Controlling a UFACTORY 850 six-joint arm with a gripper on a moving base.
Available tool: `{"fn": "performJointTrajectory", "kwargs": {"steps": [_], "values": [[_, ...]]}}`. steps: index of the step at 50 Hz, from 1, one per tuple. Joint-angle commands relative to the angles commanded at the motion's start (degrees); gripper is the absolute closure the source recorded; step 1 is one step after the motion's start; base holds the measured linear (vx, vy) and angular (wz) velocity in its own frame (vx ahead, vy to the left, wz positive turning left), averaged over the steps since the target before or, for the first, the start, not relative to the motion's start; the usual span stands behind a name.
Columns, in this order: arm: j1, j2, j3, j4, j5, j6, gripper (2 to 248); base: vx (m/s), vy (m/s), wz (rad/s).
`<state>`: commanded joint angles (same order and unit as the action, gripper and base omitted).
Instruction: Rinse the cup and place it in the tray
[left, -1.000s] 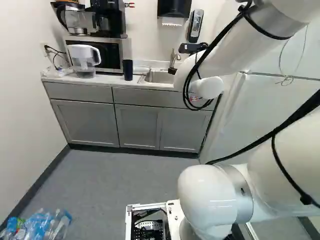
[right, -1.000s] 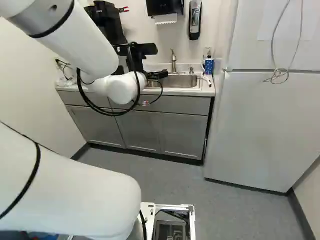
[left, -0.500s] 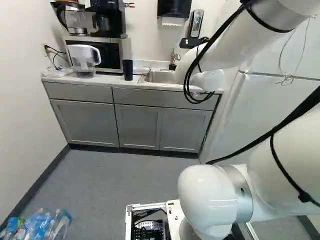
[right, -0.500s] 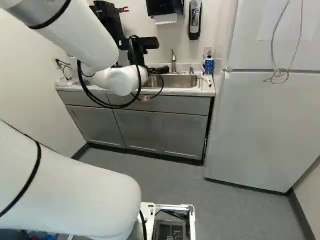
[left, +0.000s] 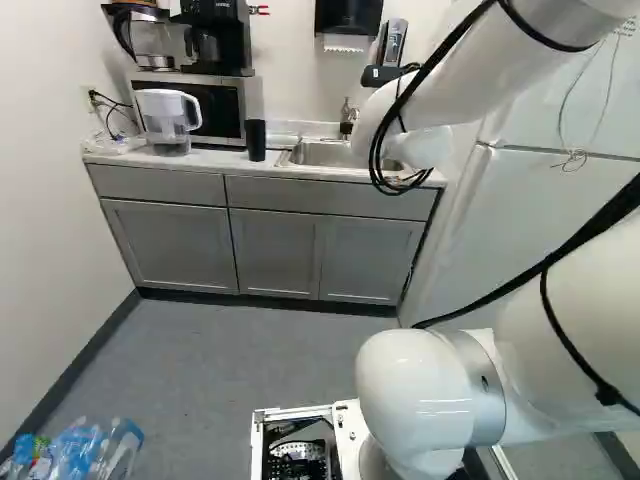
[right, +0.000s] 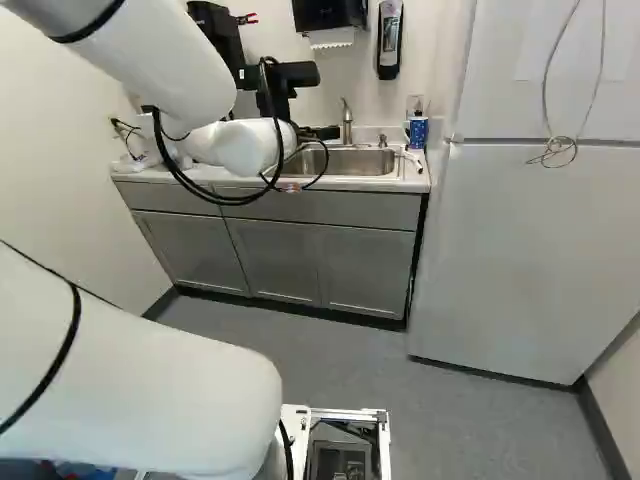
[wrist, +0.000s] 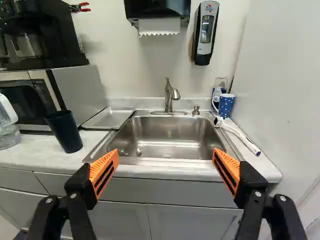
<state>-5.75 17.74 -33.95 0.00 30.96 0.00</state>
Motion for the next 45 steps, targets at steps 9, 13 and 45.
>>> {"fn": "performJointTrajectory", "kwargs": {"steps": [9, 13, 45], "values": [[-0.13, 0.03, -1.06, 0.0, -1.36, 0.0, 3, 0.0, 0.0, 0.0], [-0.18, 0.04, -1.54, 0.0, -1.93, 0.0, 3, 0.0, 0.0, 0.0], [-0.63, -0.07, -5.47, 0.0, -6.09, 0.0, 3, 0.0, 0.0, 0.0]]}}
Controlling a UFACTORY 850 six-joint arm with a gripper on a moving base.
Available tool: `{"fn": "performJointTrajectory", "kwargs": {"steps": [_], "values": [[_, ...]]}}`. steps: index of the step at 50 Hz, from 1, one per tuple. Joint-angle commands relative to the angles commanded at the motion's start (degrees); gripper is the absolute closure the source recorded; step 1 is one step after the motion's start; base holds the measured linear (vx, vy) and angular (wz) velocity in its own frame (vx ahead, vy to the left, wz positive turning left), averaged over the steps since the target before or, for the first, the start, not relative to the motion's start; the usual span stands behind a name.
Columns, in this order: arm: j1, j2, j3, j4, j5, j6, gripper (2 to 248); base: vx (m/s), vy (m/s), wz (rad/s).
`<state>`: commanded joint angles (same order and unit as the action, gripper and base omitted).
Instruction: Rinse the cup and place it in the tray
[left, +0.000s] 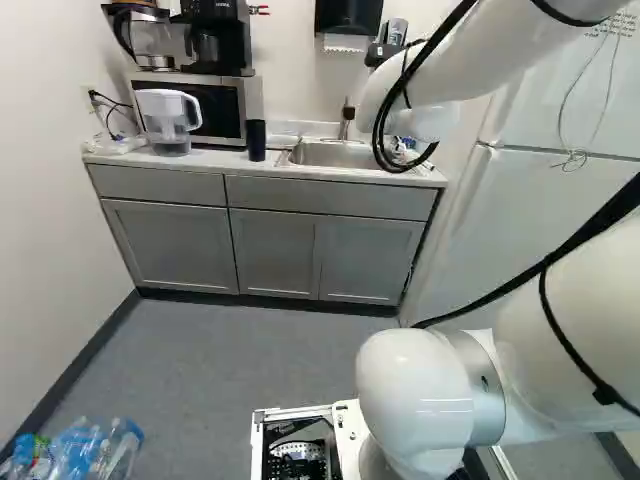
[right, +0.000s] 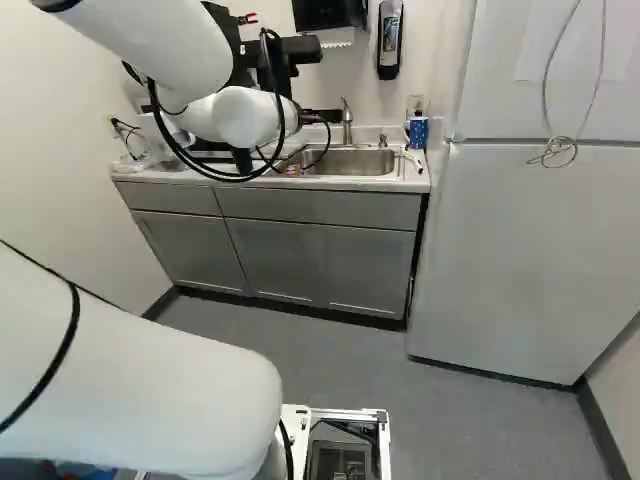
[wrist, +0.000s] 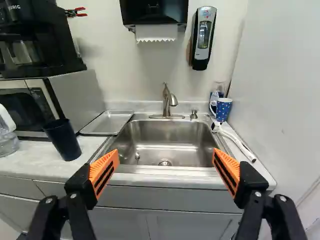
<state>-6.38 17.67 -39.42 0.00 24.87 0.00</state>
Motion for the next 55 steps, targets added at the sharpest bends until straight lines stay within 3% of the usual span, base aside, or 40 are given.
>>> {"fn": "performJointTrajectory", "kwargs": {"steps": [55], "values": [[-0.84, -0.71, -7.12, 0.0, -5.17, 0.0, 3, 0.0, 0.0, 0.0]]}}
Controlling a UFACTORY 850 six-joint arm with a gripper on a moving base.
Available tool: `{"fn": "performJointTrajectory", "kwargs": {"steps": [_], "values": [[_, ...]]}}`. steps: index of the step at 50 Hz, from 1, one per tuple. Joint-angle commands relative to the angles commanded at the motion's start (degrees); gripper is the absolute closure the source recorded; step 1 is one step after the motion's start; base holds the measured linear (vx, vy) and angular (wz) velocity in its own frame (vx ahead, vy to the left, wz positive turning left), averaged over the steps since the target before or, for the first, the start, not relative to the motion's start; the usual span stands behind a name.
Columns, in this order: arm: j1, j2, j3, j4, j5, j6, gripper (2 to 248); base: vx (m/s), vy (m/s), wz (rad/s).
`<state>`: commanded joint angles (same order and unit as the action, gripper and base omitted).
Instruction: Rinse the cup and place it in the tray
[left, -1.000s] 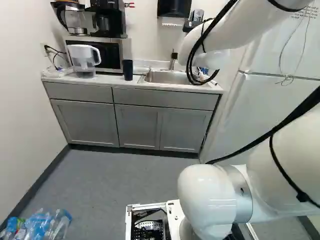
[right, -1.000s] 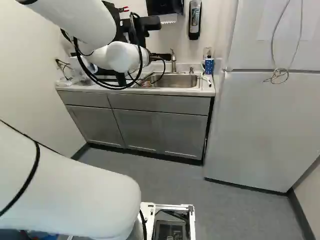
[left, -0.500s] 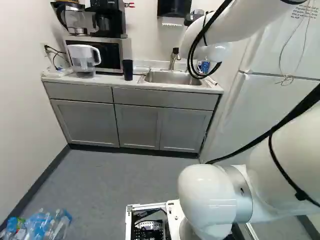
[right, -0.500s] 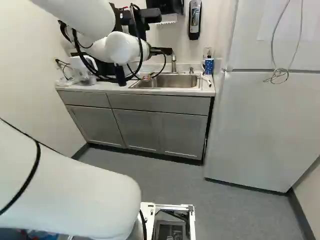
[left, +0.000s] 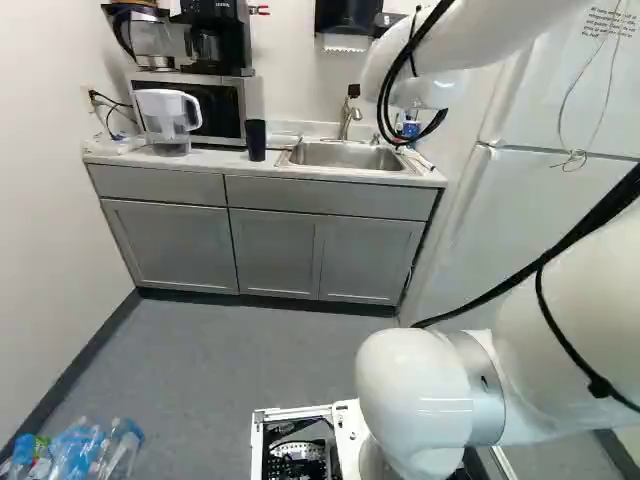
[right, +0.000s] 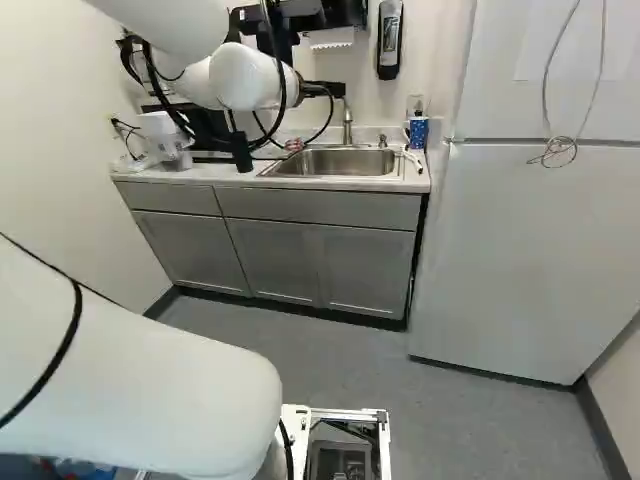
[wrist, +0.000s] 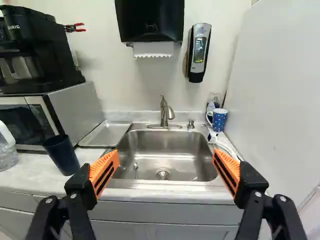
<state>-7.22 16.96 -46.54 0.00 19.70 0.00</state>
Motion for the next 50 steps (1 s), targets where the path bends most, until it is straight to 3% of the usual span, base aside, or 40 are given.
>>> {"fn": "performJointTrajectory", "kwargs": {"steps": [32, 50], "values": [[-1.26, -0.73, -4.38, 0.0, -2.63, 0.0, 3, 0.0, 0.0, 0.0], [-1.37, -0.78, -4.43, 0.0, -2.63, 0.0, 3, 0.0, 0.0, 0.0]]}}
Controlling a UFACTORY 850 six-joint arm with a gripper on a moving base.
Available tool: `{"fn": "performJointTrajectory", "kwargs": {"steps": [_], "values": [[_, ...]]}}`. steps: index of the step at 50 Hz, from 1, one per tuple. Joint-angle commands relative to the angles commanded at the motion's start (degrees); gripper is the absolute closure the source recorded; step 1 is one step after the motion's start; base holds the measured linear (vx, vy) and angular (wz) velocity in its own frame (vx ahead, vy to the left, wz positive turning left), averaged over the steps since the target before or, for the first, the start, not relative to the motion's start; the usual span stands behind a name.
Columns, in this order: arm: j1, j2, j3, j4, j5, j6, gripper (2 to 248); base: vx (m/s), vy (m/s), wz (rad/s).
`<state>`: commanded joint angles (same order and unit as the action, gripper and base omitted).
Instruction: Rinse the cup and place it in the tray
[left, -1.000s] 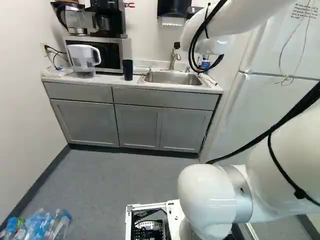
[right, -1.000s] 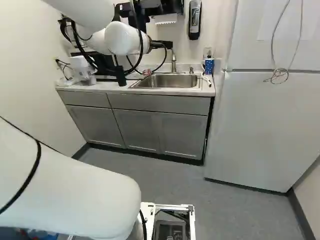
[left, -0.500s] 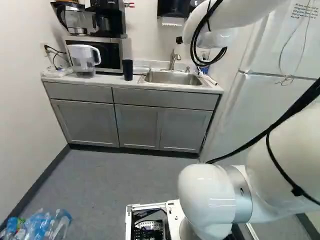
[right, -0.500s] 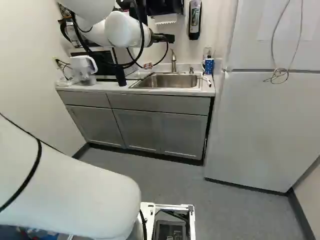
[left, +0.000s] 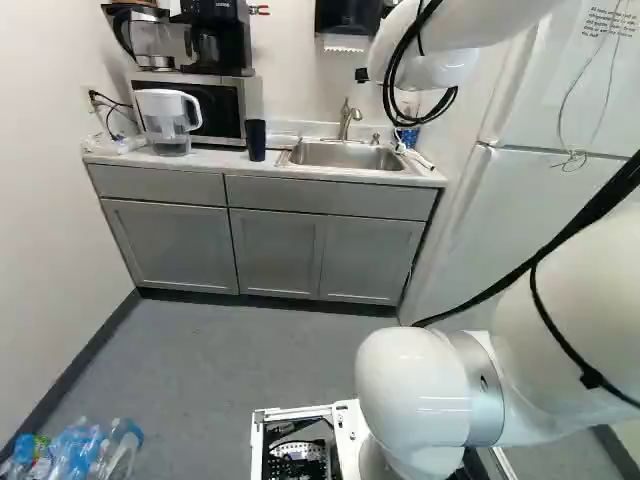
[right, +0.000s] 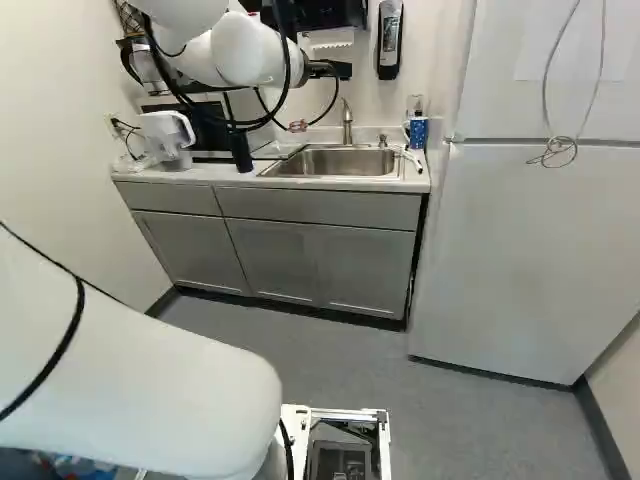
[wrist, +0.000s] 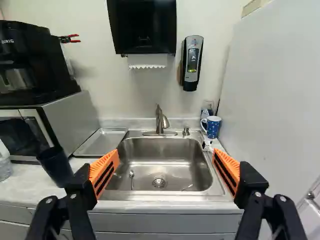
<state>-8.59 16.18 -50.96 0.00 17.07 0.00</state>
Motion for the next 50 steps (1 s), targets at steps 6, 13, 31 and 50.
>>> {"fn": "performJointTrajectory", "kwargs": {"steps": [6, 13, 31, 50], "values": [[0.0, 0.0, 0.0, 0.0, 0.0, 0.0, 3, 0.0, 0.0, 0.0], [0.0, 0.0, 0.0, 0.0, 0.0, 0.0, 3, 0.0, 0.0, 0.0], [0.0, 0.0, 0.0, 0.0, 0.0, 0.0, 3, 0.0, 0.0, 0.0], [0.0, 0.0, 0.0, 0.0, 0.0, 0.0, 3, 0.0, 0.0, 0.0]]}}
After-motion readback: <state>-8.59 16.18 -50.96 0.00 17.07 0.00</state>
